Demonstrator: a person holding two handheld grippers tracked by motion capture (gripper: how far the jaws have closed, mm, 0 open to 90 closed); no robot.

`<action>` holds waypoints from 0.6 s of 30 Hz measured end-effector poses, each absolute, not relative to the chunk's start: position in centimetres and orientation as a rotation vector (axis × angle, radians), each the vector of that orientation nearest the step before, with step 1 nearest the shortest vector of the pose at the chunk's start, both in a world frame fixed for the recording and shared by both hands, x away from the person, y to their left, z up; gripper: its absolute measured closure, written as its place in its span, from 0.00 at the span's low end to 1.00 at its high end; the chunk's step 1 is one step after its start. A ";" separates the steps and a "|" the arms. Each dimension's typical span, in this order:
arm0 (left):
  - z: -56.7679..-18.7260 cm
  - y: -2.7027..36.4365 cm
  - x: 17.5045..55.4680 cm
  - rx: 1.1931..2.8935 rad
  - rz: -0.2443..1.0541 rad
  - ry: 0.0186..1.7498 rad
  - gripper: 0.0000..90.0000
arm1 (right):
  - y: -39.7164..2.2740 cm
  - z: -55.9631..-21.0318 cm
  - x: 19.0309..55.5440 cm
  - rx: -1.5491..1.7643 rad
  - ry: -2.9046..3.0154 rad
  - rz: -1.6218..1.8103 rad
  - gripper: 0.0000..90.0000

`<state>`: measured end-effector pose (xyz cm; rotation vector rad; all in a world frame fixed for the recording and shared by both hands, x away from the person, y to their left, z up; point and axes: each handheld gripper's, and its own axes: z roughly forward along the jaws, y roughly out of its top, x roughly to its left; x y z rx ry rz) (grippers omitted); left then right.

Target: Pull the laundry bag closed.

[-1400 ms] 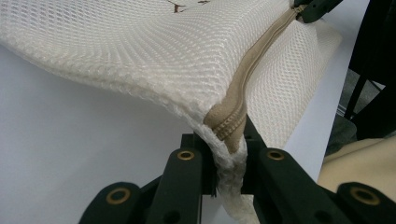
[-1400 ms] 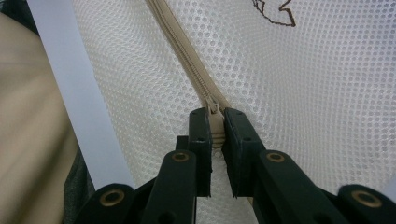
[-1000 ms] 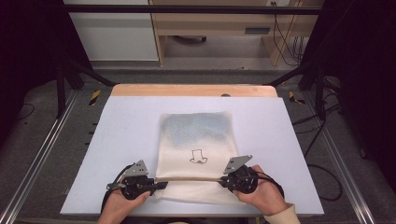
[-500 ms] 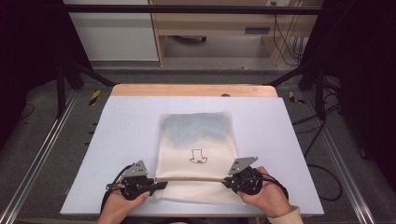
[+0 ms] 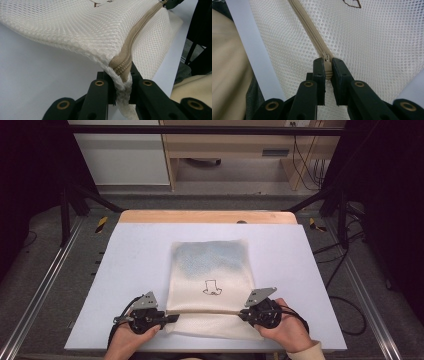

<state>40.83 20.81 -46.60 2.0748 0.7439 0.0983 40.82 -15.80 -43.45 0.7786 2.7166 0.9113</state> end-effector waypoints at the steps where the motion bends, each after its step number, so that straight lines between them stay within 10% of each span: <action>1: -46.6 20.8 40.8 2.075 0.099 0.745 0.92 | -15.8 -43.4 40.8 0.782 2.718 0.911 0.91; 18: -46.4 21.0 40.9 2.066 0.101 0.742 0.92 | -15.9 -43.4 40.8 0.779 2.716 0.919 0.91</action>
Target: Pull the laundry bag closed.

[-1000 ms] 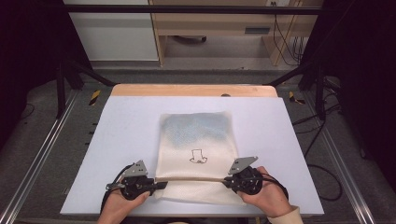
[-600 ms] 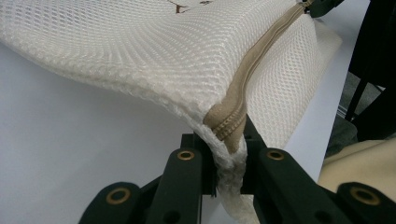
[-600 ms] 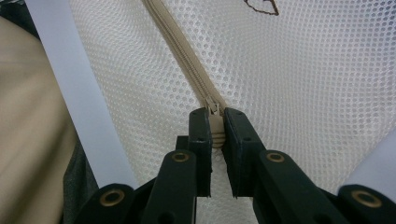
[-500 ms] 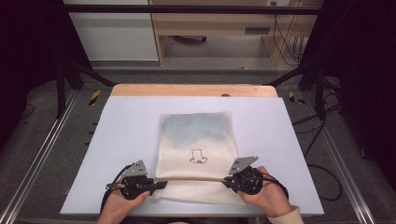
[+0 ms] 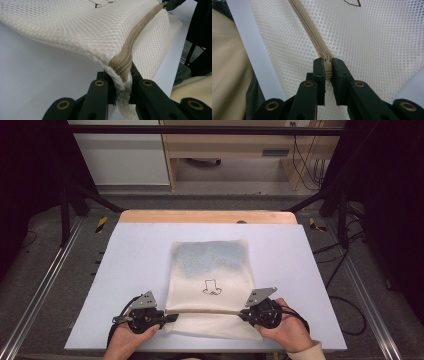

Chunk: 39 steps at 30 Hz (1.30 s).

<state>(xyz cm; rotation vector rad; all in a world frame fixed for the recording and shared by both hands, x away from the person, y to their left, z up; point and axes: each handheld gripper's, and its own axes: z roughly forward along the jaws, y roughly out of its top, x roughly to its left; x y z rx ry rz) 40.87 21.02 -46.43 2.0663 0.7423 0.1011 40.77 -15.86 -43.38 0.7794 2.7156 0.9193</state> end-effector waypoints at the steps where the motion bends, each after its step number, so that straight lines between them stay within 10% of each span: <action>1: -46.4 21.0 40.9 2.068 0.102 0.743 0.92 | -15.9 -43.4 40.8 0.781 2.714 0.919 0.91; 39: -46.0 21.8 41.1 2.045 0.127 0.770 0.92 | -18.6 -43.4 40.6 0.869 2.706 0.862 0.91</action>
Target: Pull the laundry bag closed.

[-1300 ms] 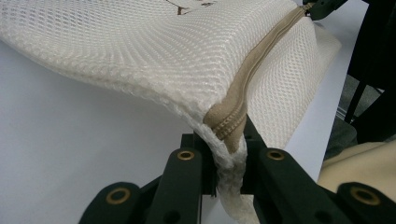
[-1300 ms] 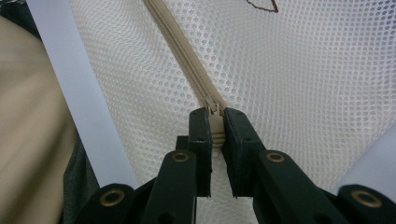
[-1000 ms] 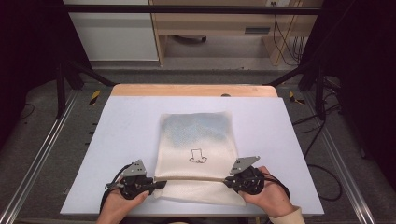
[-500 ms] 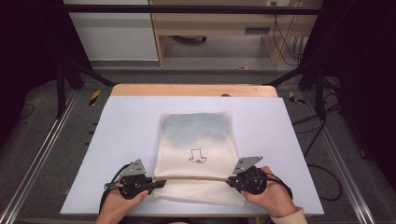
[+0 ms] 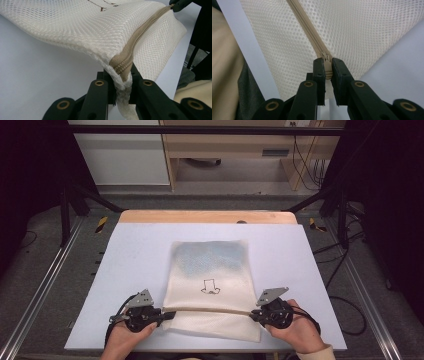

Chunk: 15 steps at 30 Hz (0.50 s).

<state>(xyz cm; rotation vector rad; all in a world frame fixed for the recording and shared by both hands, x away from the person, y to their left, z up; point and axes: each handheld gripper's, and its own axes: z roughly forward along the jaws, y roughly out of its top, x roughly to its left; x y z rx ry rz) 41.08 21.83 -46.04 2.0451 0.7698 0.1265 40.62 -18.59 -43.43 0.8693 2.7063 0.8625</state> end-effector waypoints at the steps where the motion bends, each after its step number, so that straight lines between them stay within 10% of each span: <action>1: -46.0 21.9 41.1 2.045 0.129 0.772 0.92 | -18.7 -43.5 40.6 0.870 2.706 0.862 0.91; 15: -46.1 21.7 40.9 2.057 0.111 0.768 0.91 | -19.8 -43.5 40.5 0.957 2.720 0.826 0.91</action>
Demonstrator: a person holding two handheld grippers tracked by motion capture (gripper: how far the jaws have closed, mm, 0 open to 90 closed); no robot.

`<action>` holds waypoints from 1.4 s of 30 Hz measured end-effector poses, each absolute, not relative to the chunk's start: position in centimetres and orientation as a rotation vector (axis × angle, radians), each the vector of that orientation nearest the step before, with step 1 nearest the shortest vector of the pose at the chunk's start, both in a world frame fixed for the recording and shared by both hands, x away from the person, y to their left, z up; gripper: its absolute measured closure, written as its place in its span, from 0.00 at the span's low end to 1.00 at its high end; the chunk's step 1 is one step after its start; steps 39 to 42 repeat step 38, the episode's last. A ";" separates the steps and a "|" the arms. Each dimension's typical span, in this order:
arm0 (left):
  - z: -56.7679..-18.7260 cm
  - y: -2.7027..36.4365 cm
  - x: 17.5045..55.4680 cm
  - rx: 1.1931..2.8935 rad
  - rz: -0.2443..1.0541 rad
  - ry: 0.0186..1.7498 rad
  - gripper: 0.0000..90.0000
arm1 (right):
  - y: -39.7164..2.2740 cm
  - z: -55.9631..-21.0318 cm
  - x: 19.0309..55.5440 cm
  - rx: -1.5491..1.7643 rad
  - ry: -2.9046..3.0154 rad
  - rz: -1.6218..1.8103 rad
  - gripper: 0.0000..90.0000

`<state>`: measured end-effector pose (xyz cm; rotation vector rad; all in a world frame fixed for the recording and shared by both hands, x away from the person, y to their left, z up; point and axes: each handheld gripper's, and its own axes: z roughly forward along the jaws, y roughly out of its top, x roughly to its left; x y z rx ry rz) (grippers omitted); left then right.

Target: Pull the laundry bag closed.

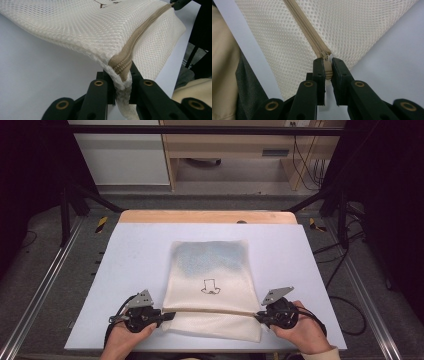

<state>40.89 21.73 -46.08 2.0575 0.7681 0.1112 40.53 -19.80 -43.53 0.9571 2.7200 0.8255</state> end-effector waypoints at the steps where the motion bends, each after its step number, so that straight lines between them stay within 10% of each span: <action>1: -46.1 21.8 40.9 2.064 0.116 0.776 0.85 | -19.7 -43.6 40.6 0.959 2.716 0.826 0.86; 6: -44.7 22.8 39.6 2.067 0.247 0.834 0.36 | -19.7 -42.9 41.2 1.030 2.600 0.951 0.43; 12: -43.5 24.4 39.6 2.064 0.459 0.920 0.17 | -20.5 -41.3 42.2 1.140 2.276 1.045 0.19; 25: -43.2 29.9 41.8 2.042 0.715 1.102 0.09 | -25.0 -41.9 43.4 1.344 1.983 0.966 0.09; 42: -44.5 33.3 43.6 1.989 0.707 1.202 0.07 | -28.0 -45.1 43.9 1.474 1.951 0.871 0.11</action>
